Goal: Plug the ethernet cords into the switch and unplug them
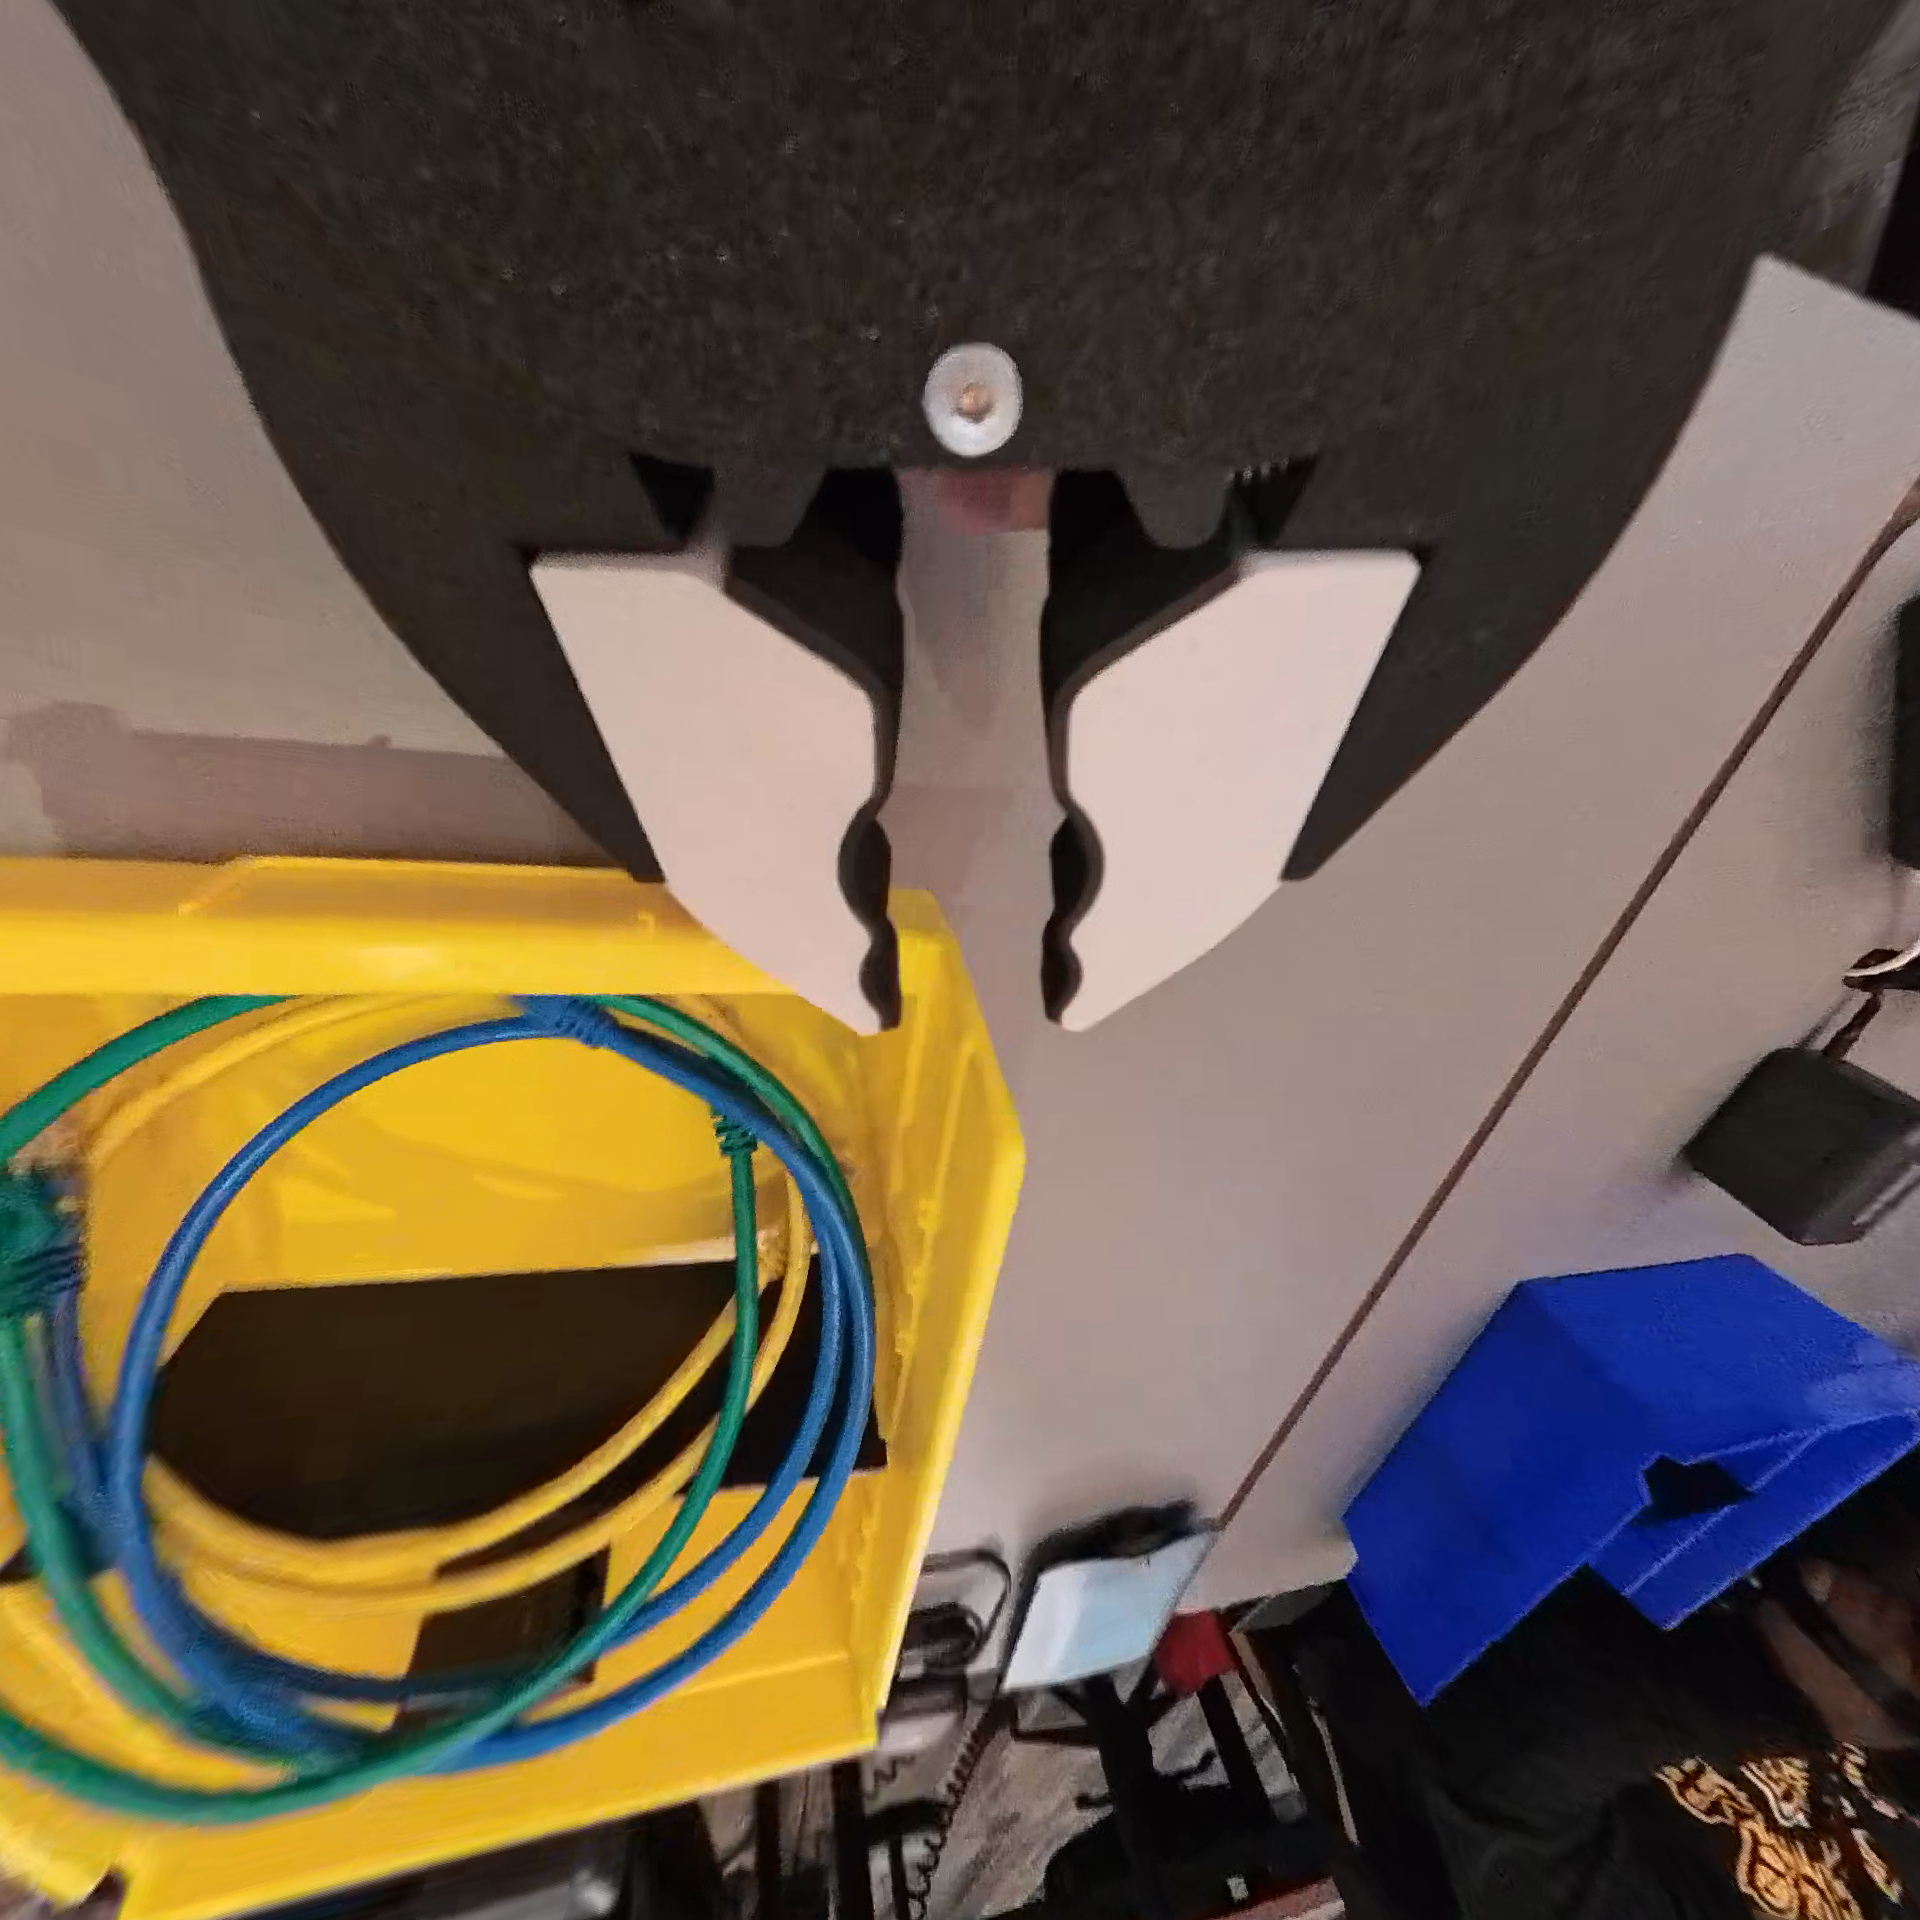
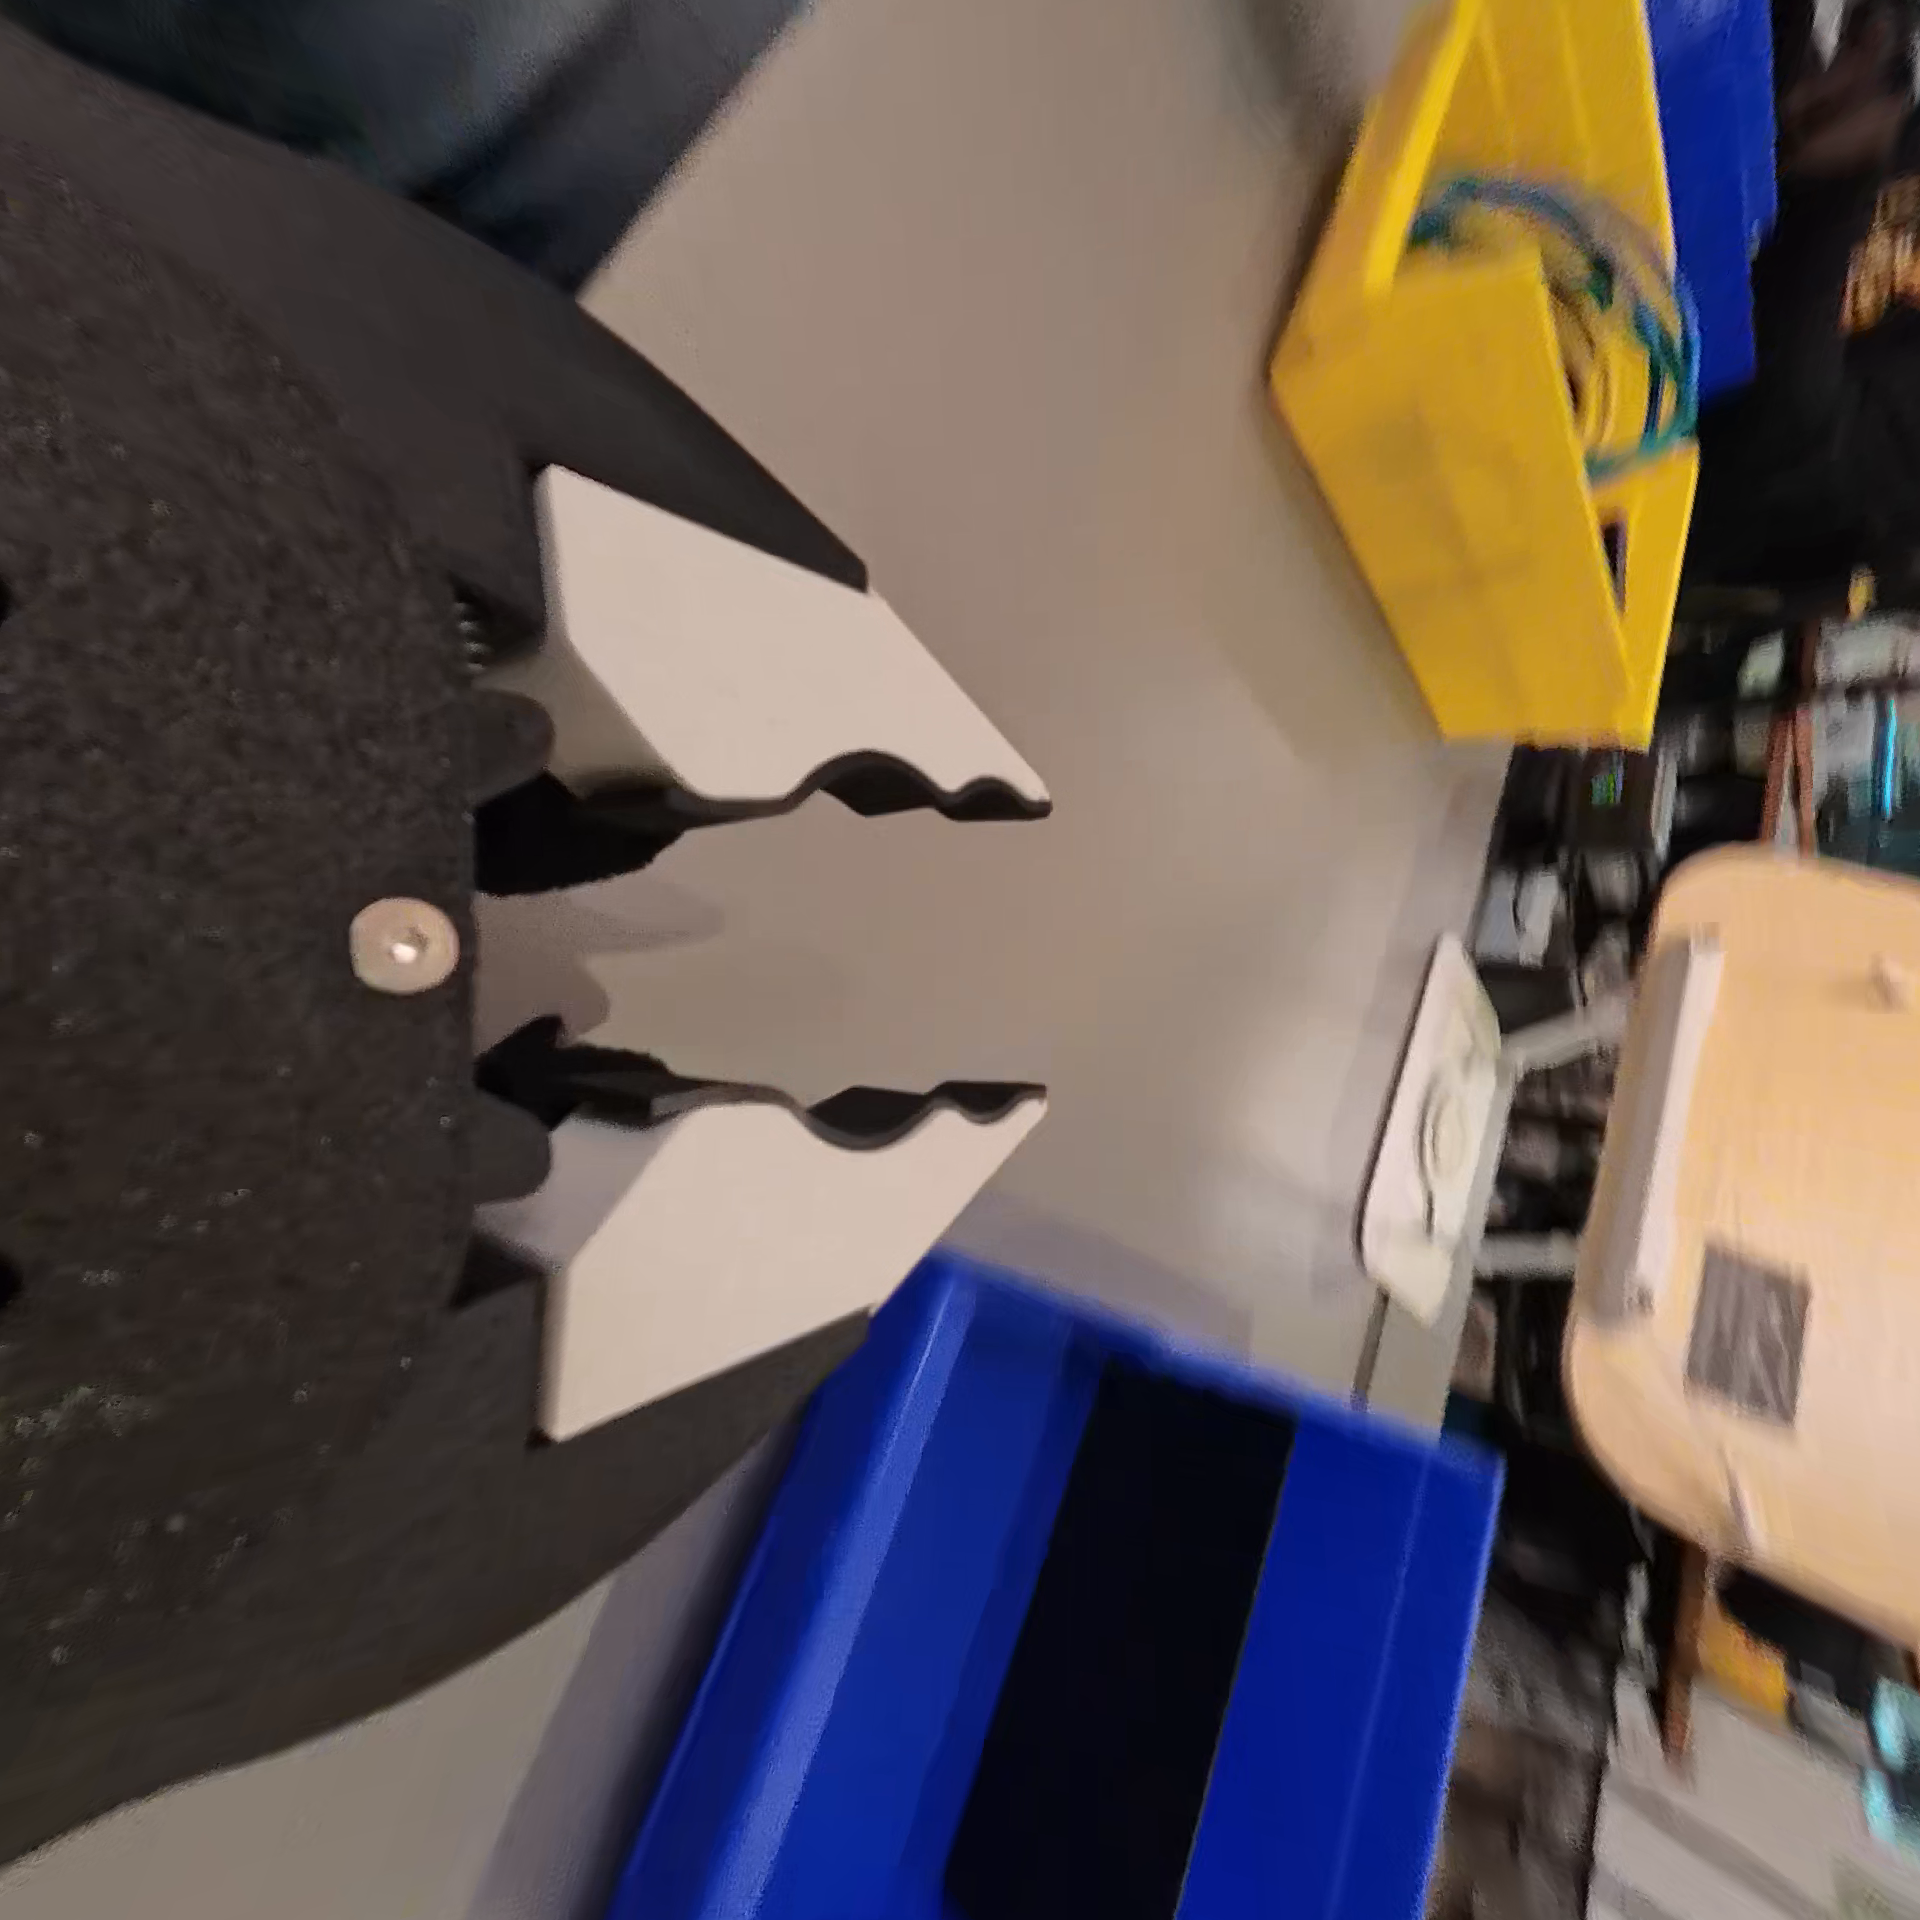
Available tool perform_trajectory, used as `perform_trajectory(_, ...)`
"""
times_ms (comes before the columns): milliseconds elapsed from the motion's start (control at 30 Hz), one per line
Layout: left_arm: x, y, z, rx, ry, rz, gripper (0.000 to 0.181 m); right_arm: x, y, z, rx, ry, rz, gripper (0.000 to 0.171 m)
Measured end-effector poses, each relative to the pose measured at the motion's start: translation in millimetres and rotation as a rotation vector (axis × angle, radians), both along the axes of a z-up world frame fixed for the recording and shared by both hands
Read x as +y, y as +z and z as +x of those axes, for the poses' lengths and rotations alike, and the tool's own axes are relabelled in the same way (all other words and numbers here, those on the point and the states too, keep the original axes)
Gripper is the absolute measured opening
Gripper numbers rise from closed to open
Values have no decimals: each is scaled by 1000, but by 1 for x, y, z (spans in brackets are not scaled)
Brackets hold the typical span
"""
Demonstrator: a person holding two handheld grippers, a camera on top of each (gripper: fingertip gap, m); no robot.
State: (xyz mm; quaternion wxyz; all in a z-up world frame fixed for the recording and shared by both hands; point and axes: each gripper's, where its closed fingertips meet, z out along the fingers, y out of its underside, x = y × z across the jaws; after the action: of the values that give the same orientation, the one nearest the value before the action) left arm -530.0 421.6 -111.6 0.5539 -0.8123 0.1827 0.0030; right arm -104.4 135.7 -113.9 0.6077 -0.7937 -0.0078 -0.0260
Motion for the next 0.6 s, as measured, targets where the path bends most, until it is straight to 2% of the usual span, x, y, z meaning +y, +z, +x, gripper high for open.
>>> perform_trajectory(133,-33,31,41,-216,-68,56,26,-17,2,73,64,-240,26,49)
perform_trajectory(233,-68,19,82,-263,-192,8,25,-27,7,113,115,-356,46,45)
perform_trajectory(400,-99,-19,125,-292,-313,-142,29,-31,-2,142,288,-383,59,40)
perform_trajectory(500,-106,-20,140,-300,-424,-179,30,-24,-8,139,383,-350,51,36)
perform_trajectory(600,-105,-17,140,-271,-472,-133,29,-18,-11,134,329,-345,36,37)
